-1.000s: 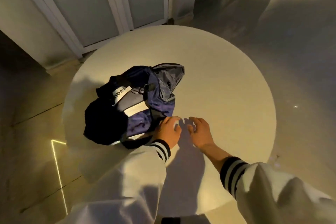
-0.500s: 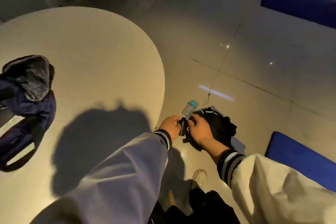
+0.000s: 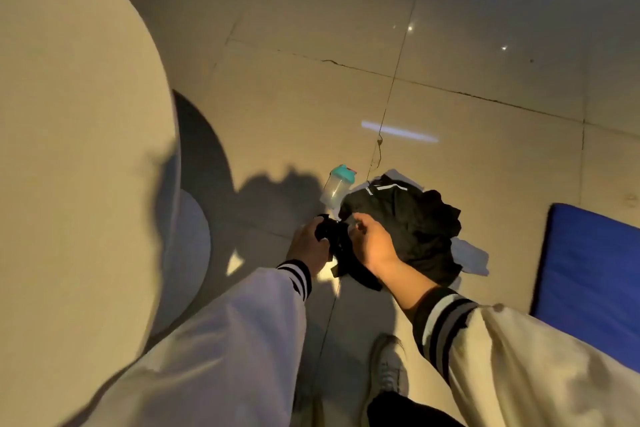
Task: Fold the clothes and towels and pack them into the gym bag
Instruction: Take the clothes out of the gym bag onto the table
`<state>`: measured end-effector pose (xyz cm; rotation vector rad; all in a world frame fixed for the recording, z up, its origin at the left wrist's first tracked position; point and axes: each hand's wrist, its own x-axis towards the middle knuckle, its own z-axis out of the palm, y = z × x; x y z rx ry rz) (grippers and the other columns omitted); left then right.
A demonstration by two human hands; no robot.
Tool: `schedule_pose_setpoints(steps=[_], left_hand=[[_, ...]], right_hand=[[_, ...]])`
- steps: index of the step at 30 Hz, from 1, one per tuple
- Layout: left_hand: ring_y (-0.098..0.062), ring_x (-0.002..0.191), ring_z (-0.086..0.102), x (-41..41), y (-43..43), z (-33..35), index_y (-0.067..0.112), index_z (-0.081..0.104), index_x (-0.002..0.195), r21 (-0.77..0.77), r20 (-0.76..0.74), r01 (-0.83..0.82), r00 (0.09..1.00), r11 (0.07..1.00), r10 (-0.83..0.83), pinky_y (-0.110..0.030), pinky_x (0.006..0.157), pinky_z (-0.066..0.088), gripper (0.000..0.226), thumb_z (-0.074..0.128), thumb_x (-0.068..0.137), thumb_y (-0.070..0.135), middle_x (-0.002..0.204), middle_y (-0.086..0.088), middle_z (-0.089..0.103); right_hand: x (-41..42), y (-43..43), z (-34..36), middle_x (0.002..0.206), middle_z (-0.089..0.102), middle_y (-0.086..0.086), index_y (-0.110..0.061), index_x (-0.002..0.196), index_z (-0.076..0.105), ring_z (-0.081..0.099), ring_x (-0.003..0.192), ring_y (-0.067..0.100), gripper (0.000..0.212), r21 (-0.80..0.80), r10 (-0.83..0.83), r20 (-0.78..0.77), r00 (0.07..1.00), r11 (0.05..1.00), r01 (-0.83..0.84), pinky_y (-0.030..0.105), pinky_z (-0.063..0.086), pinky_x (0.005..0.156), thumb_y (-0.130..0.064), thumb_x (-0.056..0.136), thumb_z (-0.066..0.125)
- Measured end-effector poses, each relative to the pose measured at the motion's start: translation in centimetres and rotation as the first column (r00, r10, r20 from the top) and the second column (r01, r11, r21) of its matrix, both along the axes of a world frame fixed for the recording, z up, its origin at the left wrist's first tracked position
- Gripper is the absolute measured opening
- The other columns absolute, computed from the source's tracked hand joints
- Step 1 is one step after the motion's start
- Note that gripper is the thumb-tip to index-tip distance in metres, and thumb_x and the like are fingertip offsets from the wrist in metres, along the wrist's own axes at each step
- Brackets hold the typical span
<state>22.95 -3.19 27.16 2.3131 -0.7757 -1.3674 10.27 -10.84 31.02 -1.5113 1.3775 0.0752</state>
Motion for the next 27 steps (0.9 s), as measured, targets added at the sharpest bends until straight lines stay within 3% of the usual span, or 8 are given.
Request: schedule_pose_setpoints(steps=[5,8,11,13,16,19,22,27], left_hand=[[-0.026,0.127,0.051,2.2,-3.9,-14.8,0.025,0.041,0.147,0.013,-0.020,0.039,0.999,0.999,-0.039,-0.040,0.109,0.043,0.056,0.055,0.094,0.016,0.142,-0.005,0.051],[-0.026,0.125,0.052,2.3,-5.0,-23.0,0.022,0.039,0.148,0.051,-0.050,0.042,0.998,0.998,-0.039,-0.032,0.102,0.043,0.058,0.059,0.094,0.015,0.139,-0.003,0.053],[-0.027,0.125,0.054,1.9,-5.3,-30.5,0.030,0.031,0.148,0.104,-0.027,0.066,0.998,0.992,-0.063,-0.039,0.106,0.046,0.076,0.069,0.082,0.034,0.147,-0.006,0.047],[-0.033,0.129,0.048,1.7,-5.0,-34.8,0.035,0.015,0.151,0.120,-0.011,0.089,0.996,0.989,-0.088,-0.044,0.108,0.044,0.097,0.072,0.074,0.048,0.154,-0.011,0.028],[-0.038,0.131,0.043,2.0,-4.7,-36.2,0.040,-0.001,0.152,0.065,0.022,0.042,0.999,0.997,-0.044,-0.046,0.106,0.041,0.109,0.073,0.073,0.049,0.151,-0.011,0.026],[-0.034,0.129,0.044,4.3,-4.7,-36.4,0.044,0.007,0.149,-0.019,0.112,-0.210,0.971,0.978,0.211,-0.048,0.104,0.042,0.108,0.081,0.070,0.039,0.146,-0.008,0.039],[-0.033,0.133,0.037,8.2,-5.8,-35.5,0.040,0.010,0.153,-0.141,0.245,-0.331,0.901,0.933,0.357,-0.048,0.104,0.038,0.113,0.083,0.068,0.030,0.147,-0.007,0.039],[-0.025,0.132,0.047,12.4,-11.4,-36.3,0.039,0.011,0.156,-0.297,0.126,-0.321,0.920,0.899,0.370,-0.041,0.102,0.046,0.104,0.080,0.078,0.027,0.149,-0.002,0.043]], right_hand=[[2.6,-3.2,-14.3,0.120,0.065,0.013,-0.010,0.130,0.058,0.061,0.111,0.030,0.031,0.030,-0.100,0.060,0.993,0.995,0.098,0.042,0.049,0.099,-0.017,0.100,0.054],[3.6,-4.3,-22.3,0.124,0.064,0.010,-0.016,0.132,0.058,0.060,0.113,0.027,0.033,0.059,-0.174,0.051,0.983,0.983,0.171,0.041,0.049,0.100,-0.020,0.100,0.053],[4.2,-5.1,-28.5,0.129,0.061,0.008,-0.017,0.138,0.055,0.058,0.118,0.024,0.038,0.030,-0.186,0.048,0.981,0.982,0.184,0.034,0.047,0.098,-0.021,0.100,0.053],[4.7,-5.7,-31.5,0.130,0.059,0.008,-0.017,0.139,0.055,0.057,0.117,0.022,0.039,0.024,-0.198,0.060,0.978,0.980,0.197,0.027,0.044,0.092,-0.021,0.100,0.053],[5.5,-6.7,-34.9,0.130,0.058,0.007,-0.021,0.141,0.053,0.058,0.113,0.020,0.041,0.010,-0.206,0.085,0.975,0.978,0.206,0.031,0.048,0.095,-0.024,0.099,0.052],[6.1,-7.9,-36.8,0.125,0.058,0.001,-0.020,0.145,0.049,0.058,0.108,0.016,0.045,-0.029,-0.194,0.091,0.977,0.980,0.197,0.031,0.048,0.095,-0.024,0.100,0.054],[6.8,-9.1,-37.9,0.125,0.053,0.006,-0.024,0.151,0.039,0.052,0.101,0.013,0.052,-0.036,-0.240,0.119,0.963,0.969,0.246,0.024,0.041,0.087,-0.023,0.101,0.054],[9.0,-11.4,-40.1,0.150,0.031,0.013,-0.041,0.155,0.023,0.042,0.132,0.032,0.061,-0.016,-0.270,0.151,0.951,0.961,0.276,0.039,0.036,0.109,-0.032,0.102,0.052]])
